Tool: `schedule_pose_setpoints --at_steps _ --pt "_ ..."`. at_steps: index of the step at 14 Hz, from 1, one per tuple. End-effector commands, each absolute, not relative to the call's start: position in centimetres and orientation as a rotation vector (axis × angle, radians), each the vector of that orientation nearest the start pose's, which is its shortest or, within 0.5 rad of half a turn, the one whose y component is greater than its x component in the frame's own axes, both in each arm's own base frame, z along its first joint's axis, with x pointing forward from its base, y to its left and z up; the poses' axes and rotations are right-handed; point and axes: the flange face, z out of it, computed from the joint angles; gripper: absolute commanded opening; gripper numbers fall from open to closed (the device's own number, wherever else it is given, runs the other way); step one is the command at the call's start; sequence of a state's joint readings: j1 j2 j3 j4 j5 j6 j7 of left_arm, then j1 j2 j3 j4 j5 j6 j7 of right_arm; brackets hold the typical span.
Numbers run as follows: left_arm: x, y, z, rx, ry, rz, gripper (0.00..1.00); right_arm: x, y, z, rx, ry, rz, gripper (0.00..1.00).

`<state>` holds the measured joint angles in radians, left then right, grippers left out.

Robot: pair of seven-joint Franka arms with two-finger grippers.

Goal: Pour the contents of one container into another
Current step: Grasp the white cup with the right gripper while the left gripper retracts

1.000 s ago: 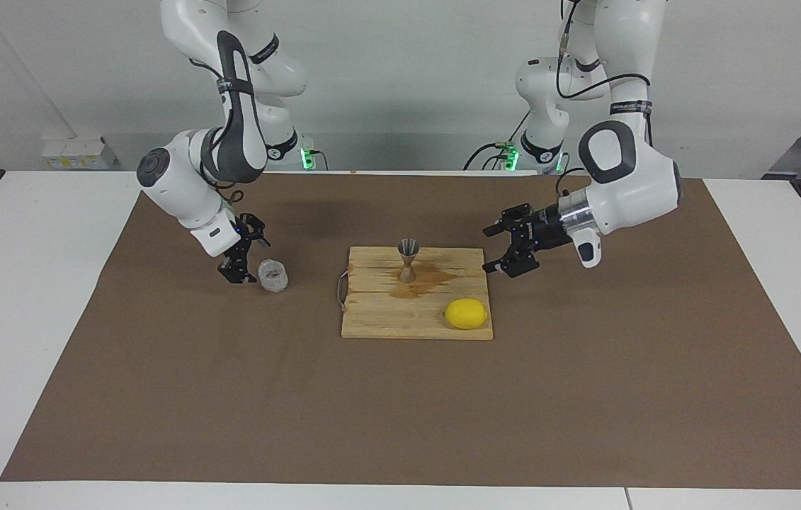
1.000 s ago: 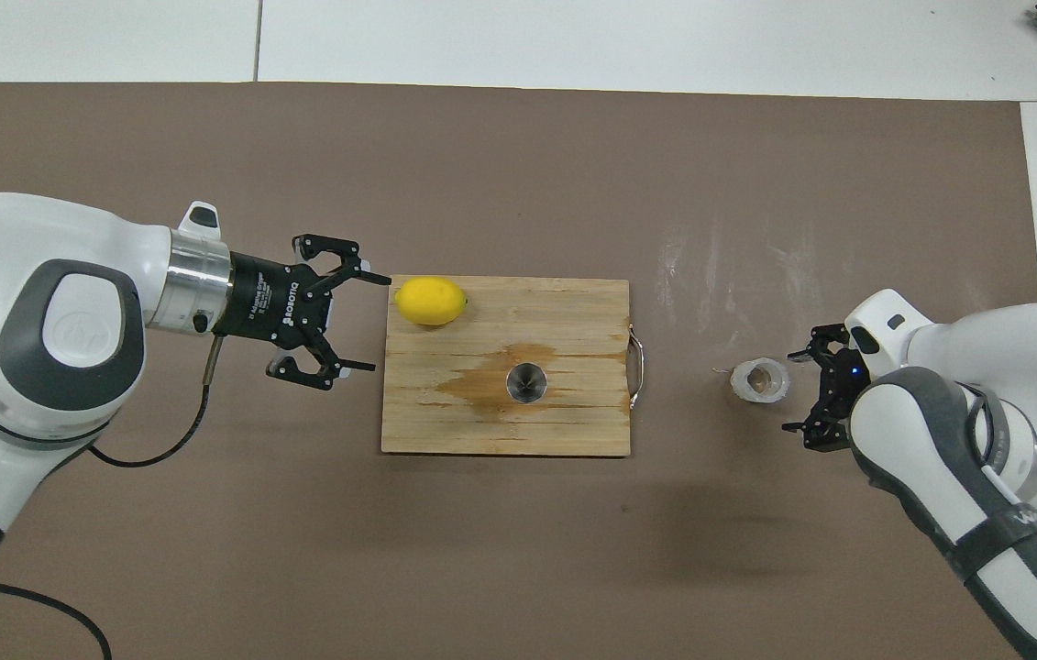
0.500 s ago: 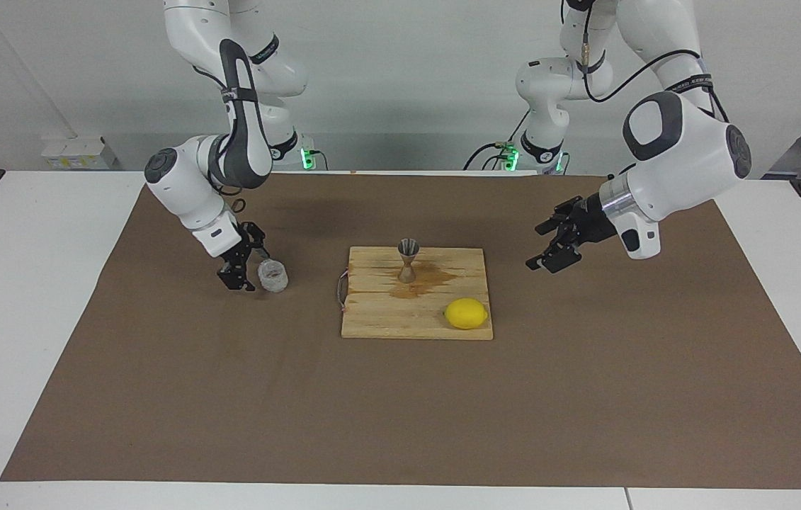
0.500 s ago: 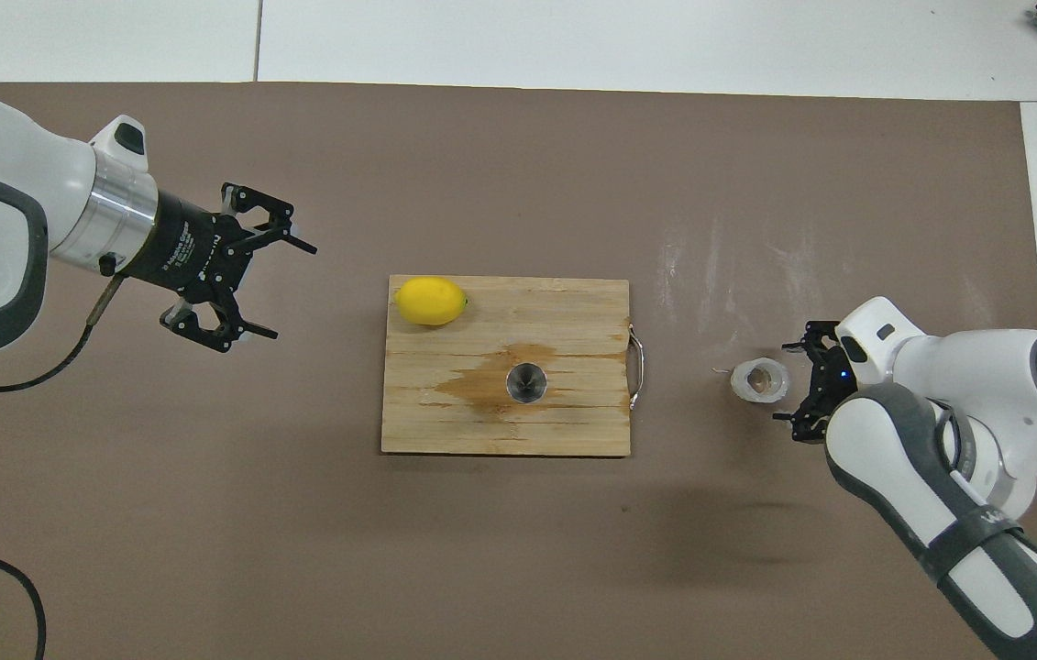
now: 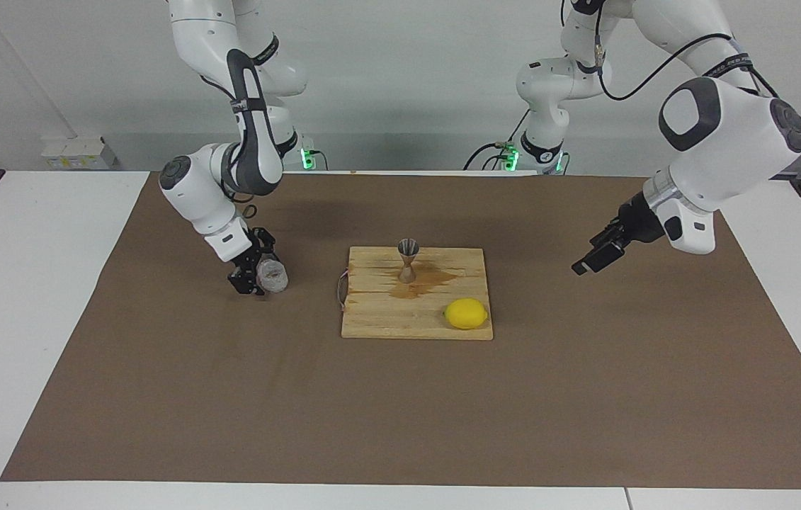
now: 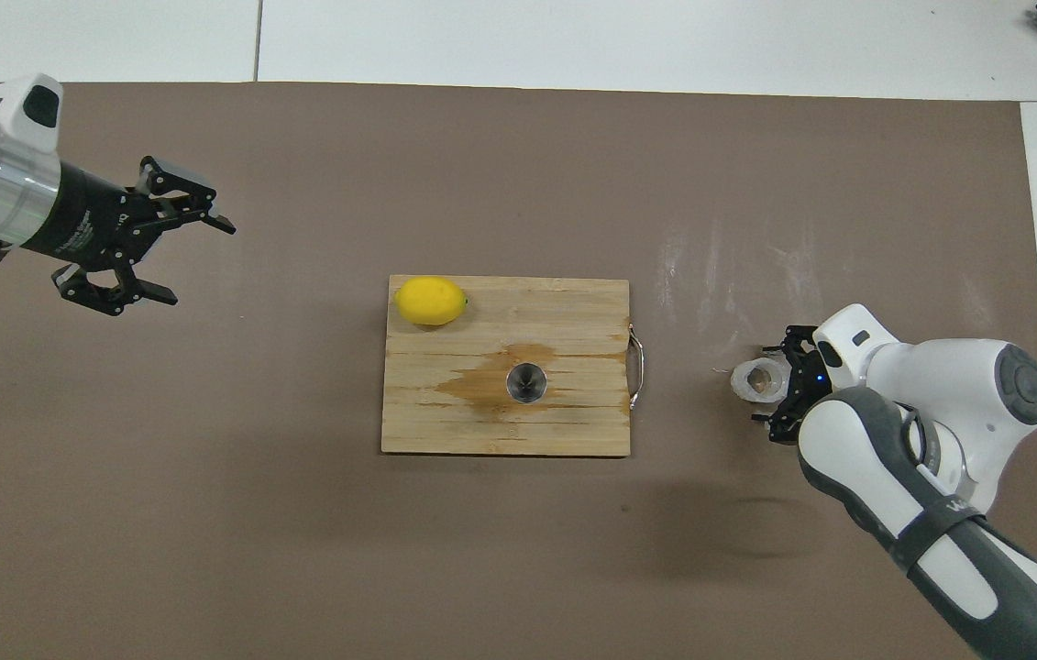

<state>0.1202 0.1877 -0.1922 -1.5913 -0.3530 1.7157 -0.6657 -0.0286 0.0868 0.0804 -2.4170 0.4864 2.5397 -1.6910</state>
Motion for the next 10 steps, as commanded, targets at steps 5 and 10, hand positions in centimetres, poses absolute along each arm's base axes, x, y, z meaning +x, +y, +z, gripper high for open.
schedule_pose_setpoints --at_steps 5,10 --pt "60.2 -4.1 53.3 -3.24 -0.36 0.176 1.0 48.9 2.5 27.0 -2.305 -1.842 -0.39 1.0" --pt "59.3 -5.0 54.9 -3.173 -0.189 0.111 1.0 48.7 2.4 27.0 -2.291 -1.838 -0.378 1.0"
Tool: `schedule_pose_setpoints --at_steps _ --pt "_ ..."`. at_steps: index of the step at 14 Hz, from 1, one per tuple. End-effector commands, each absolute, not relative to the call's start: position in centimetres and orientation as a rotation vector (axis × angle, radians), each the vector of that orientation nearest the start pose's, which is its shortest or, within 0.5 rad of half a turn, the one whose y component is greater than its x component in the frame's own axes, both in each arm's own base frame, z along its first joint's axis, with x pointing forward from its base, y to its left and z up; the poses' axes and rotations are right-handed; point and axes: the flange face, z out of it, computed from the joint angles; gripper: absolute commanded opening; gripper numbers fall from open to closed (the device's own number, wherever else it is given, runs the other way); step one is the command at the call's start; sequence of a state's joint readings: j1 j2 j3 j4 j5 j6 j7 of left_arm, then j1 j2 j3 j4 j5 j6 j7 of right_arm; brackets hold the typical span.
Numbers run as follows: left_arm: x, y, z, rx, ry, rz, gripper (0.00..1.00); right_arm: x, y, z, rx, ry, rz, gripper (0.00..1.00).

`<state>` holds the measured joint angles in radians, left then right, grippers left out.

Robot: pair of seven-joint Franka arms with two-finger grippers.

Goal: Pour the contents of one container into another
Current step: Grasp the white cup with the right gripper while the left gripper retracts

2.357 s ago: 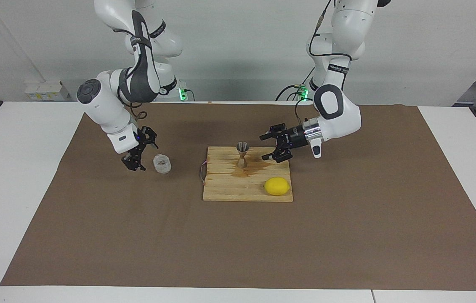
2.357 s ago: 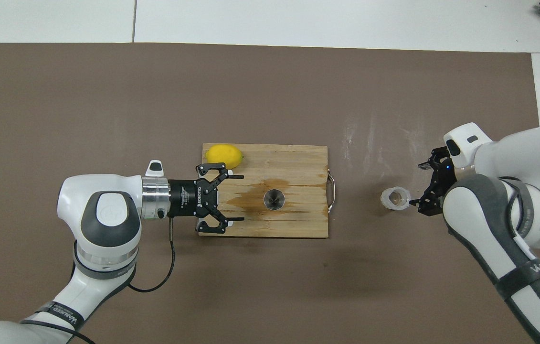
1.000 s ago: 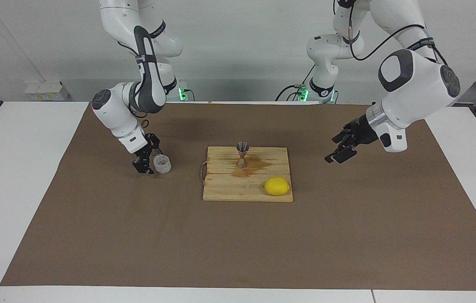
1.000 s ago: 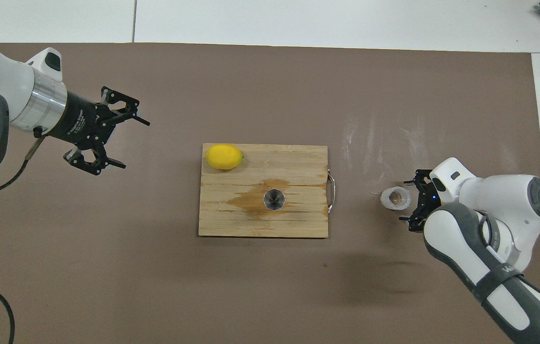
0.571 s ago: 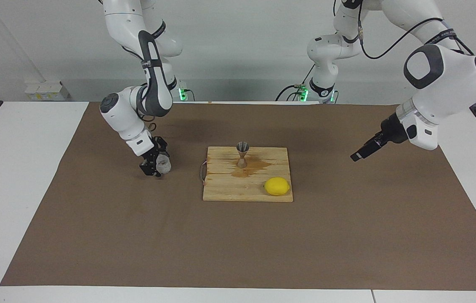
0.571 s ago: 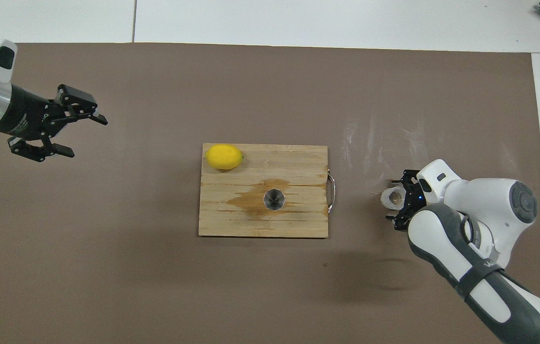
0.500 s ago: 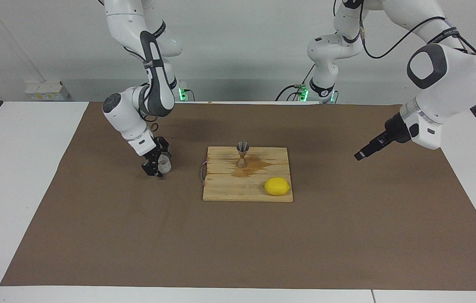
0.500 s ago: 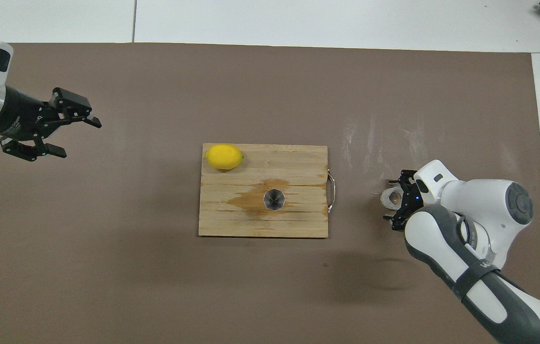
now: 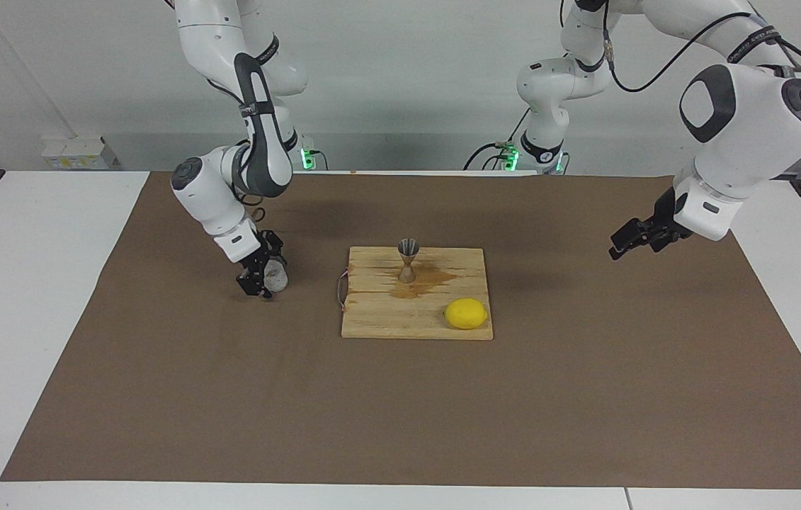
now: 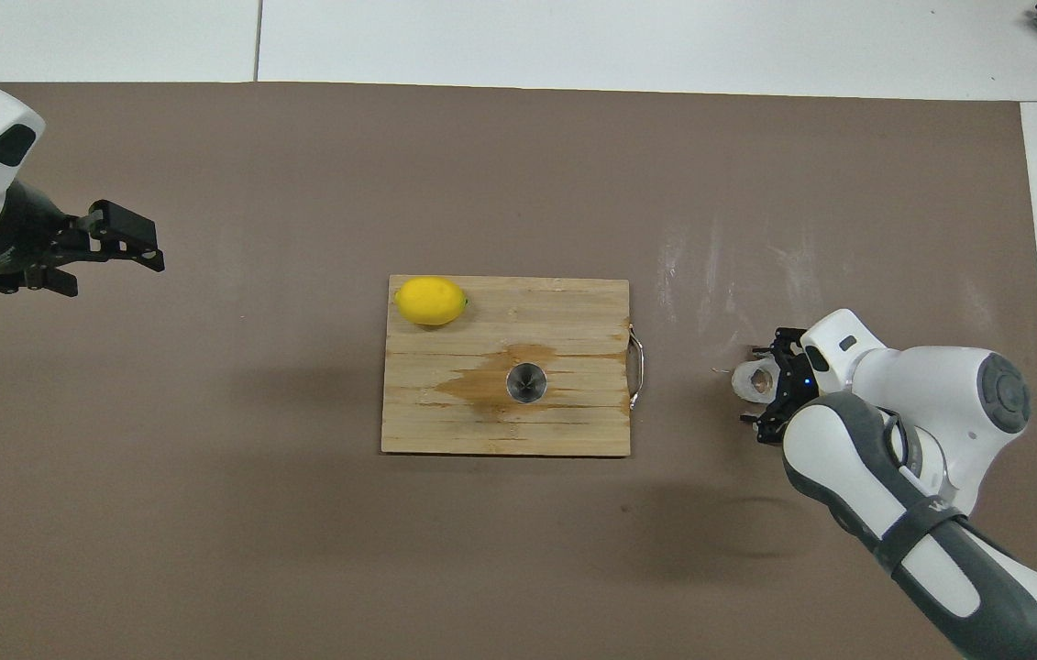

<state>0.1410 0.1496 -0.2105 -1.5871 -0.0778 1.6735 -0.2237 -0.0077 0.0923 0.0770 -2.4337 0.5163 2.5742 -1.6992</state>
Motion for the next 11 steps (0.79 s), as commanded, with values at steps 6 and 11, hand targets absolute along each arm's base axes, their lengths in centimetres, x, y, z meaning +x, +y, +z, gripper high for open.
schedule_pose_setpoints --at_steps 6,11 --pt "59.5 -4.3 58.2 -3.165 0.121 0.066 1.0 48.7 2.8 26.9 -2.284 -1.848 -0.378 0.91" --pt "59.5 -3.8 58.3 -3.166 0.122 0.044 1.0 48.8 2.9 27.0 -2.281 -1.854 -0.38 0.74"
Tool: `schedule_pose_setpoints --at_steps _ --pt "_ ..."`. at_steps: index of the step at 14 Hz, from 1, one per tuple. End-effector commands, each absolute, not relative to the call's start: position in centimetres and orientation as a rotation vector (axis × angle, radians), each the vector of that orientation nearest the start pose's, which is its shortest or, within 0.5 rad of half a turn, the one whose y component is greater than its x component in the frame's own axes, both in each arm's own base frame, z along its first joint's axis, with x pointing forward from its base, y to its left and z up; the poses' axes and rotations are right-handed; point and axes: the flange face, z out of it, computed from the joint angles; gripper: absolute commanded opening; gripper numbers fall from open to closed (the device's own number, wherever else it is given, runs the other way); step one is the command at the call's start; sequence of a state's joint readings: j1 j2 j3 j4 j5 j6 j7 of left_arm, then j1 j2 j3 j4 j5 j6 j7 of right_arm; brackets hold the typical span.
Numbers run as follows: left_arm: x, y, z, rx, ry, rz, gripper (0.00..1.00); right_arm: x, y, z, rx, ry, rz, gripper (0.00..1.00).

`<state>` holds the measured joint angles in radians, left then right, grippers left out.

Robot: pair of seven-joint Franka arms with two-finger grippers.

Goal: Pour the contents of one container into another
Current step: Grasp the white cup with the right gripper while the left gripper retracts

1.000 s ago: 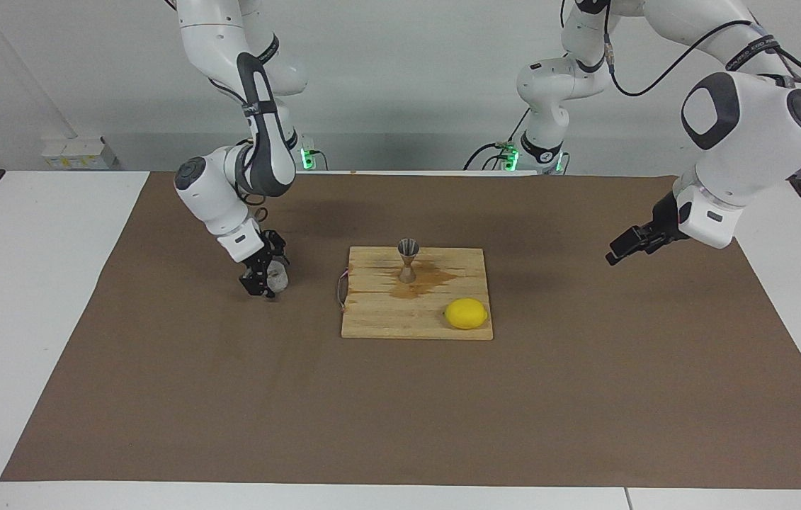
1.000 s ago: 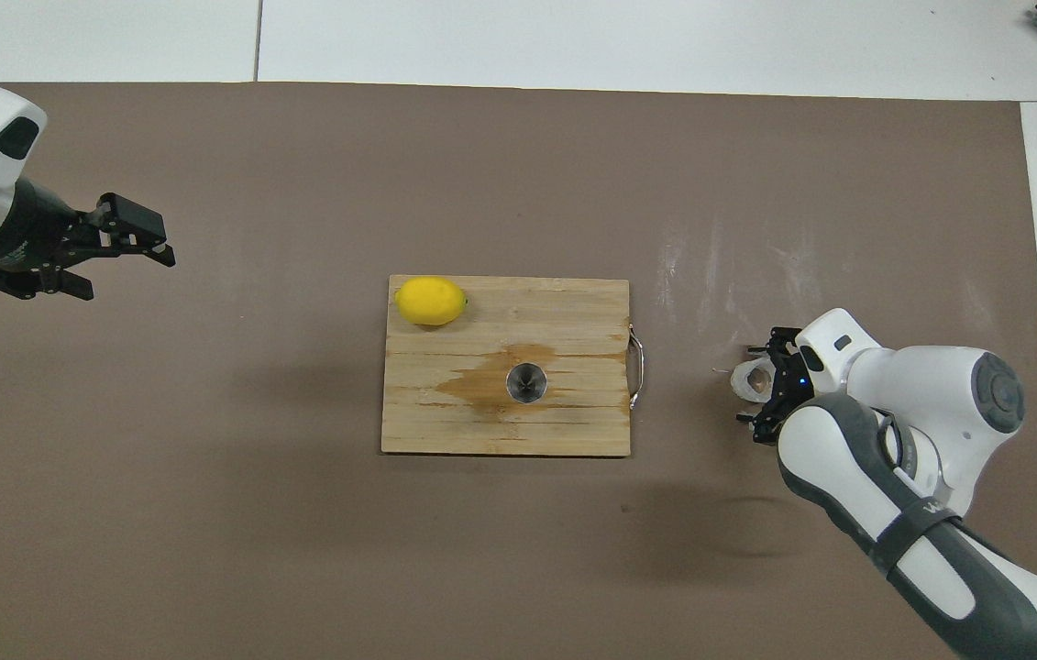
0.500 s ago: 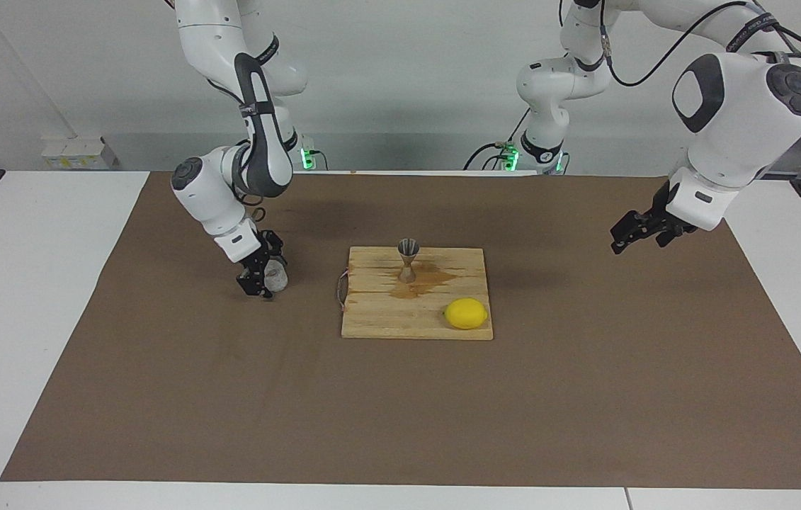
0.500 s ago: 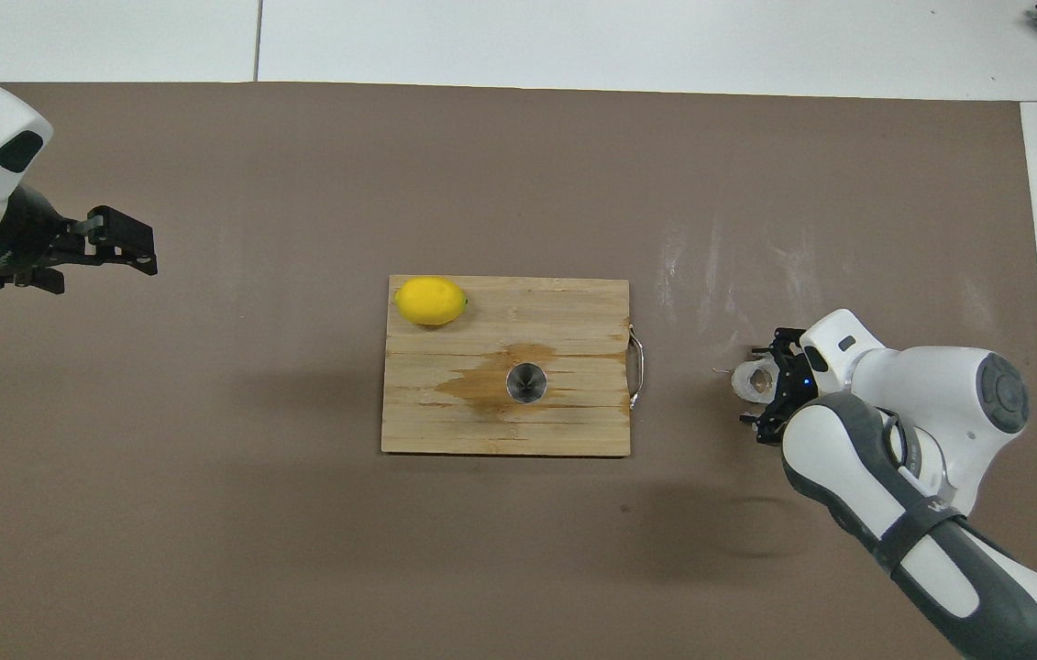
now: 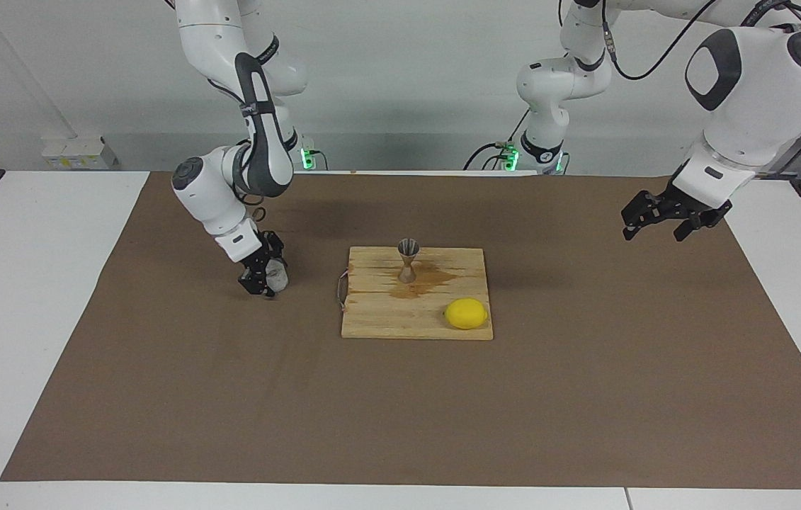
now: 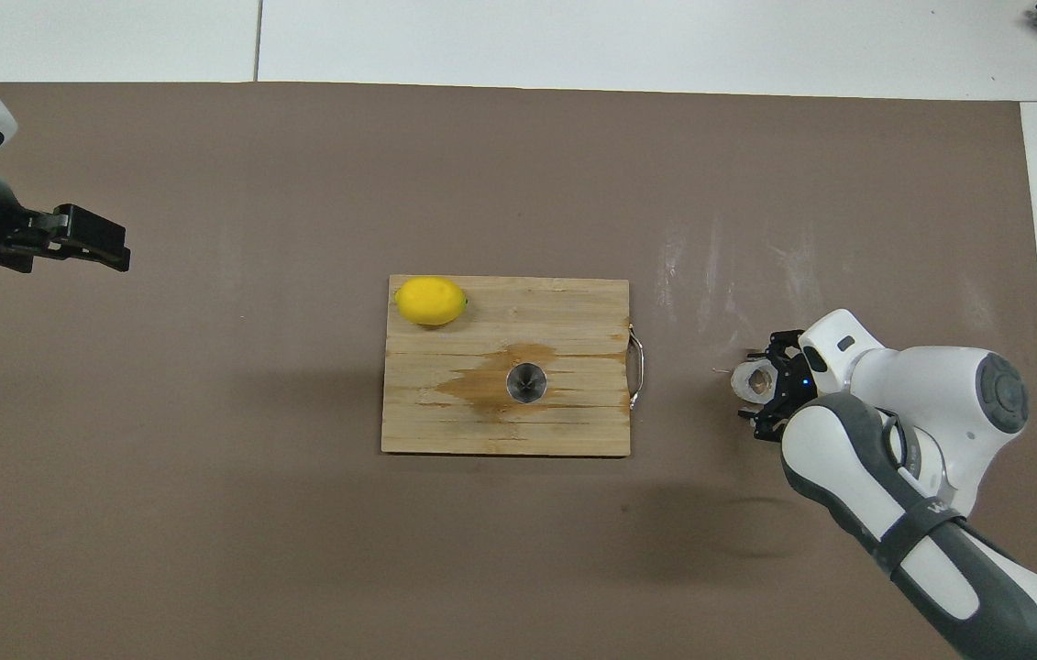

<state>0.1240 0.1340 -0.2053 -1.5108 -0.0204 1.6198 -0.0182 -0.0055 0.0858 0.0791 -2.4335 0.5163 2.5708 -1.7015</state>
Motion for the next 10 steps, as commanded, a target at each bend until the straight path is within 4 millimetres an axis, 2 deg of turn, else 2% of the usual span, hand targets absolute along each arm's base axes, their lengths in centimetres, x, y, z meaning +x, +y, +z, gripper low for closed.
schedule_pose_setpoints --at_steps 1,4,6,7,9,10 --pt "59.6 -3.8 58.2 -3.167 0.114 0.044 1.0 48.9 3.0 27.2 -2.28 -1.857 -0.384 0.71" --pt "59.3 -4.0 57.9 -3.165 0.117 0.061 1.0 49.1 3.2 27.4 -2.282 -1.855 -0.389 0.63" --pt "58.5 -5.1 57.2 -3.16 0.141 0.05 1.0 49.4 4.2 27.9 -2.273 -1.867 -0.401 0.6" --pt "58.2 -6.3 56.9 -3.155 0.17 0.058 1.0 49.7 4.3 28.2 -2.279 -1.863 -0.409 0.6" --pt "57.8 -6.6 57.4 -3.145 0.168 0.047 1.0 50.6 4.8 29.5 -2.29 -1.856 -0.442 0.59" --pt "57.4 -5.9 58.0 -3.148 0.146 0.023 1.0 50.7 5.5 29.9 -2.292 -1.844 -0.443 0.59"
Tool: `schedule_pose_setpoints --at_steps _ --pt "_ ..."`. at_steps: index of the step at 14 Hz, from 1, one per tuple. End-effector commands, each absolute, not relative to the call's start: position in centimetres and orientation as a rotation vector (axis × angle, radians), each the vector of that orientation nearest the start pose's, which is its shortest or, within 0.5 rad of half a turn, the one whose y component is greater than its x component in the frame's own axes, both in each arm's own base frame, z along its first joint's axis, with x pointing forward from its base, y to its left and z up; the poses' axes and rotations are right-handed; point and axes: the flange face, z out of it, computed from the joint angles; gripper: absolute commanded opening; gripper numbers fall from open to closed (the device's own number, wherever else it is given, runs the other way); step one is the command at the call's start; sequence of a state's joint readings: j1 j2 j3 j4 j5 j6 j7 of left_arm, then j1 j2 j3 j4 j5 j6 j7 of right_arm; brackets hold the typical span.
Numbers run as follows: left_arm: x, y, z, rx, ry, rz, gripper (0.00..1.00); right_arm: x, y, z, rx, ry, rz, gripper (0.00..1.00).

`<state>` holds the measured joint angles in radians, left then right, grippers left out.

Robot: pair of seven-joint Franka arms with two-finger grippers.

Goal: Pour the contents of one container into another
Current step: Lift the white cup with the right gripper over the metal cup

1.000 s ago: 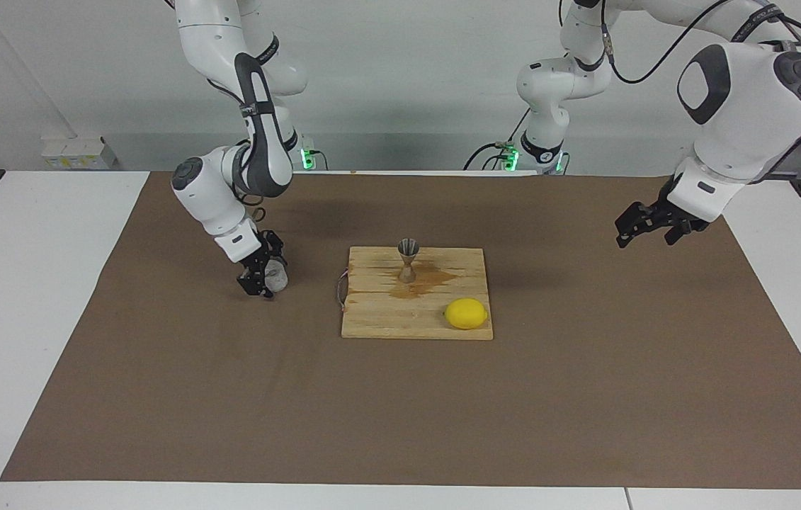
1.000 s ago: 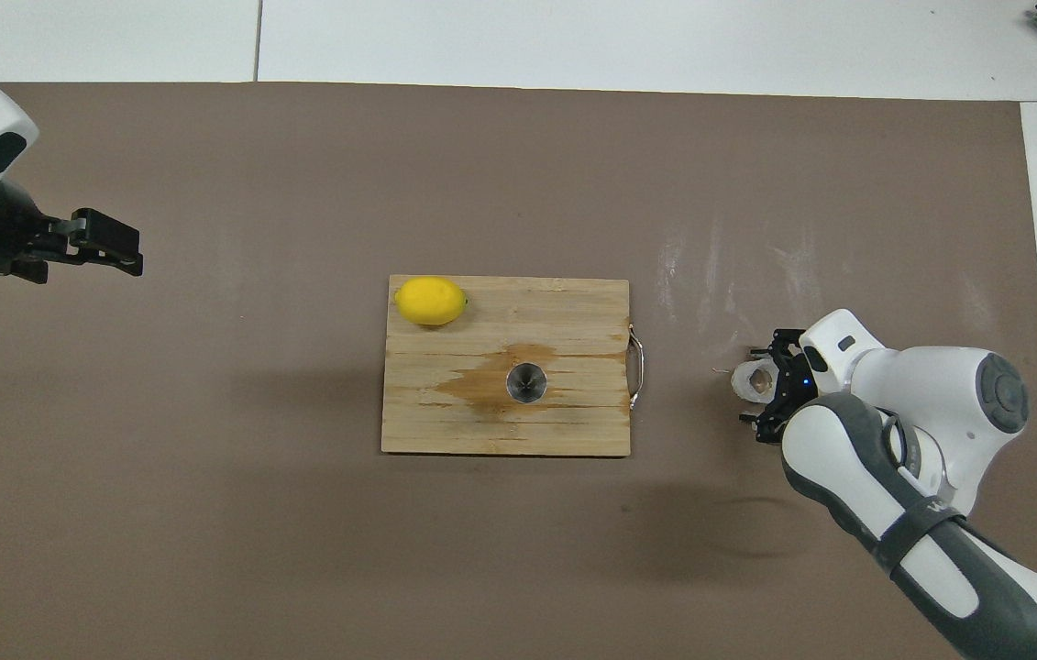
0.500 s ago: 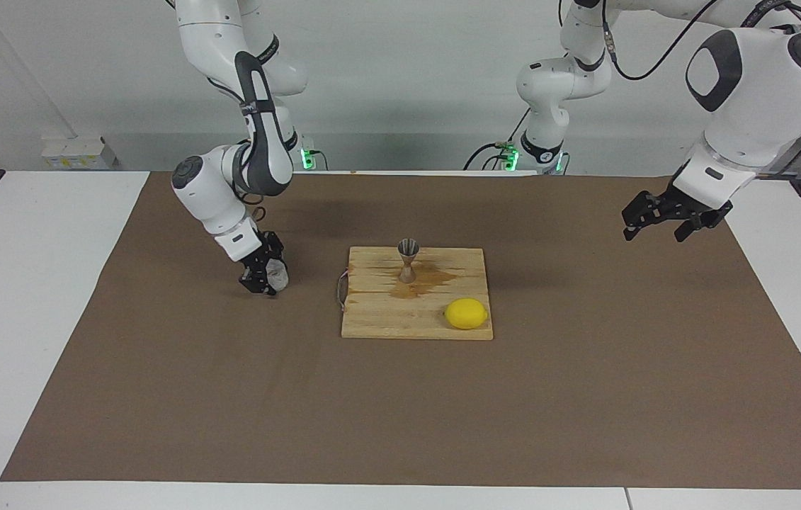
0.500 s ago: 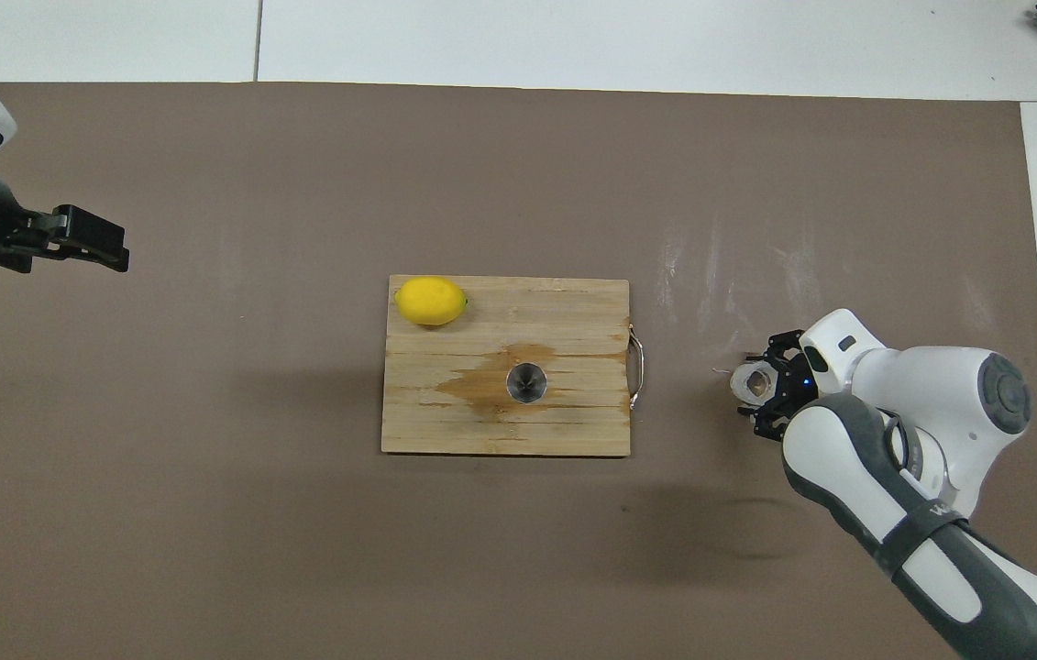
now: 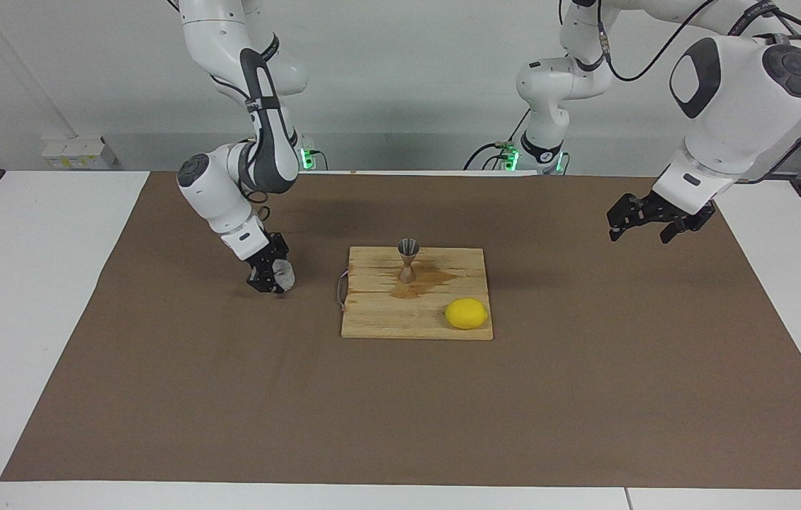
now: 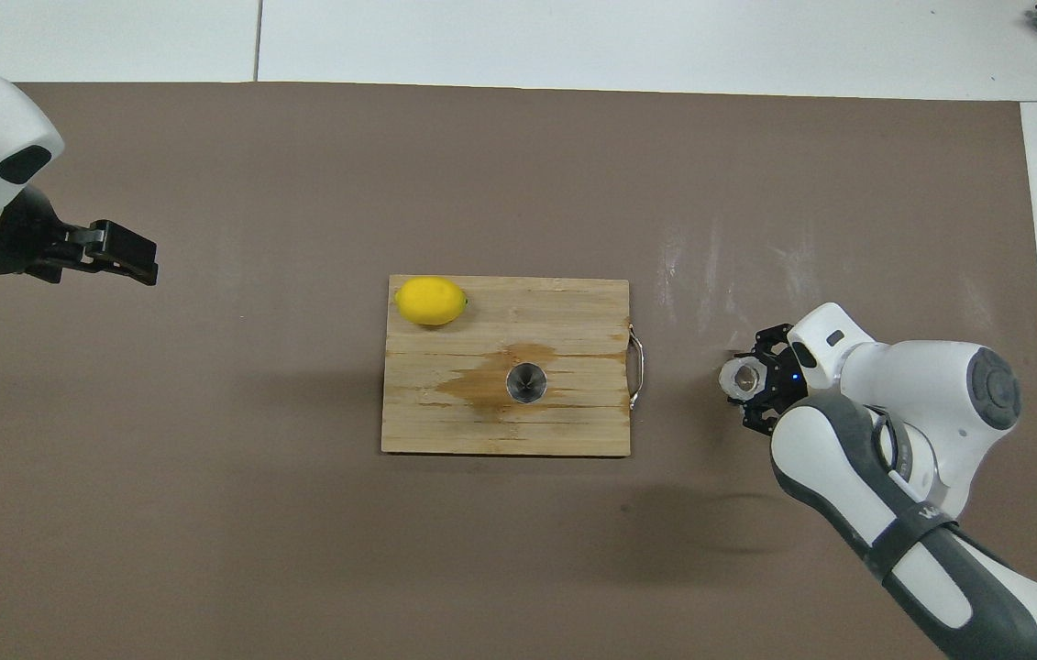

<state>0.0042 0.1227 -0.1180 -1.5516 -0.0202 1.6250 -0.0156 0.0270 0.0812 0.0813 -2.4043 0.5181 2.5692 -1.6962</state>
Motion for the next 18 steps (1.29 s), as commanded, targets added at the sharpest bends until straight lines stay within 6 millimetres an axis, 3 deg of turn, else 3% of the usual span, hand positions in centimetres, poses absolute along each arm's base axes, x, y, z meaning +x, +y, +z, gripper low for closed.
schedule_pose_setpoints --at_steps 1,8,11,14,17,18 --pt "56.8 -5.4 59.1 -3.151 0.134 -0.013 1.0 50.9 6.7 30.5 -2.291 -1.84 -0.454 0.59" --pt "54.5 -3.7 62.2 -3.15 0.098 -0.07 1.0 52.0 11.0 32.9 -2.294 -1.817 -0.498 0.59" --pt "52.2 -3.5 61.9 -3.144 0.092 -0.065 1.0 52.1 11.9 33.4 -2.302 -1.794 -0.476 0.59" --pt "51.9 -3.7 61.8 -3.142 0.109 -0.043 1.0 52.5 13.4 34.5 -2.3 -1.785 -0.452 0.59" --pt "51.4 -3.7 62.7 -3.14 0.148 -0.014 1.0 53.4 14.4 36.9 -2.341 -1.796 -0.341 0.59" --pt "51.4 -3.6 62.6 -3.14 0.163 -0.007 1.0 53.3 16.4 37.6 -2.362 -1.789 -0.301 0.59"
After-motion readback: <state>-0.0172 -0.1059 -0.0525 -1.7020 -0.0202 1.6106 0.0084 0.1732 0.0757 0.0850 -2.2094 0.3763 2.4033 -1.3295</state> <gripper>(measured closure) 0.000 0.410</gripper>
